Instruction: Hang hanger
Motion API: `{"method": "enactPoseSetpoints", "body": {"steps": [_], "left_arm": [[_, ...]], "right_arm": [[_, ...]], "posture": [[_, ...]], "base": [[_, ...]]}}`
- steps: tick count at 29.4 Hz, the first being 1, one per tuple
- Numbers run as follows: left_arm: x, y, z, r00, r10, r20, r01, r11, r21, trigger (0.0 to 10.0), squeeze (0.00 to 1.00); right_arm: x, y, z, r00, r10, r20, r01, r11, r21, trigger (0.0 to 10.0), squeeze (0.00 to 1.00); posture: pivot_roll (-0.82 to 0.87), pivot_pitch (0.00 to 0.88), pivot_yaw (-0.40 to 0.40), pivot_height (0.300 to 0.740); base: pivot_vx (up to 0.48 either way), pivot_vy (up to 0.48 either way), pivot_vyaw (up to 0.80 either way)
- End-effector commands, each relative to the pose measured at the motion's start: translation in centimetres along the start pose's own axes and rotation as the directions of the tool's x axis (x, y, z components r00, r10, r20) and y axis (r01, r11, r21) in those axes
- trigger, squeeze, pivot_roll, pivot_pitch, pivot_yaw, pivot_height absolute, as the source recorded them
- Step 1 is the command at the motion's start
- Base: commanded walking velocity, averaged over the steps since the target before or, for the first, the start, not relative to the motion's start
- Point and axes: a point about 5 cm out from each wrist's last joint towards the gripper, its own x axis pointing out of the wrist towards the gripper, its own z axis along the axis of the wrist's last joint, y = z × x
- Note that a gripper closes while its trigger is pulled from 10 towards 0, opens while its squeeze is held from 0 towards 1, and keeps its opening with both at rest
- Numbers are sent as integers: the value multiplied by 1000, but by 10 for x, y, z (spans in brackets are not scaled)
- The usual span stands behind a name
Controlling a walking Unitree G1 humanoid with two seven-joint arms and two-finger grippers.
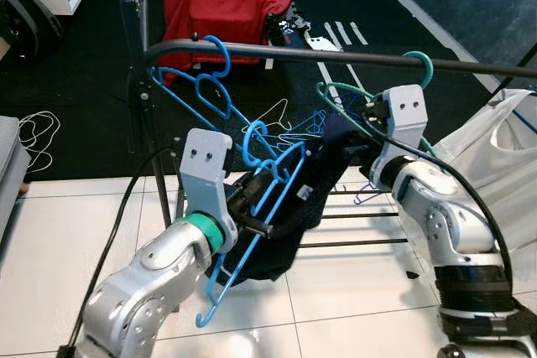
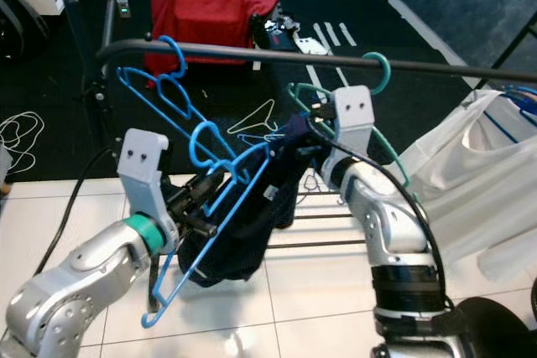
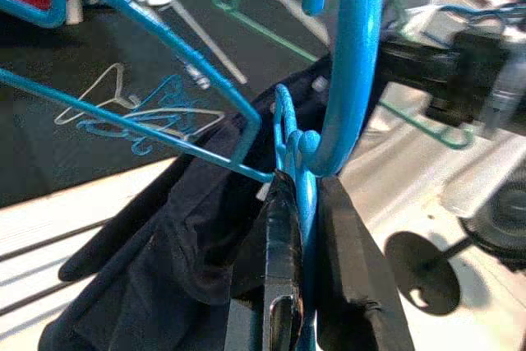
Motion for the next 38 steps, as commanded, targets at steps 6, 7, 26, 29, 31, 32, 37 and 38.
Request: {"method": "enactPoseSetpoints", "body": {"steps": [6,7,26,29,31,32,37,38], "left_arm": [[-29,-13,0,947,-321,-23,321,947,-31,10000,0],[-29,-15,-1,940,-341,-29,340,940,-30,10000,0],[2,-21,-5,982,-190,15,184,967,177,10000,0],[1,-19,-3,984,-177,26,168,963,209,10000,0],[3,-20,-2,985,-170,39,158,963,218,10000,0],[4,-22,-1,985,-161,55,145,963,228,10000,0],[6,-28,0,983,-169,75,146,957,250,10000,0],[5,-30,0,980,-181,77,157,956,249,10000,0]], "right_arm": [[-2,-35,20,984,-162,74,159,986,45,0,0],[-1,-35,22,983,-164,83,159,985,65,0,0],[-1,-33,22,976,-209,58,200,970,135,0,0],[0,-35,22,975,-217,55,208,968,139,0,0],[1,-33,24,975,-214,57,205,969,141,0,0],[2,-30,25,976,-208,60,198,970,138,0,0],[6,-25,24,978,-202,57,193,972,133,0,0],[7,-26,24,977,-205,55,196,971,134,0,0]], "posture": [[-36,78,-20,740],[-38,75,-20,740],[-48,81,-23,740],[-45,82,-25,740],[-46,82,-23,740],[-48,82,-24,740],[-51,83,-25,740],[-50,84,-26,740]], "base": [[0,0,0],[0,0,0],[0,0,0],[0,0,0],[0,0,0],[0,0,0],[0,0,0],[0,0,0]]}}
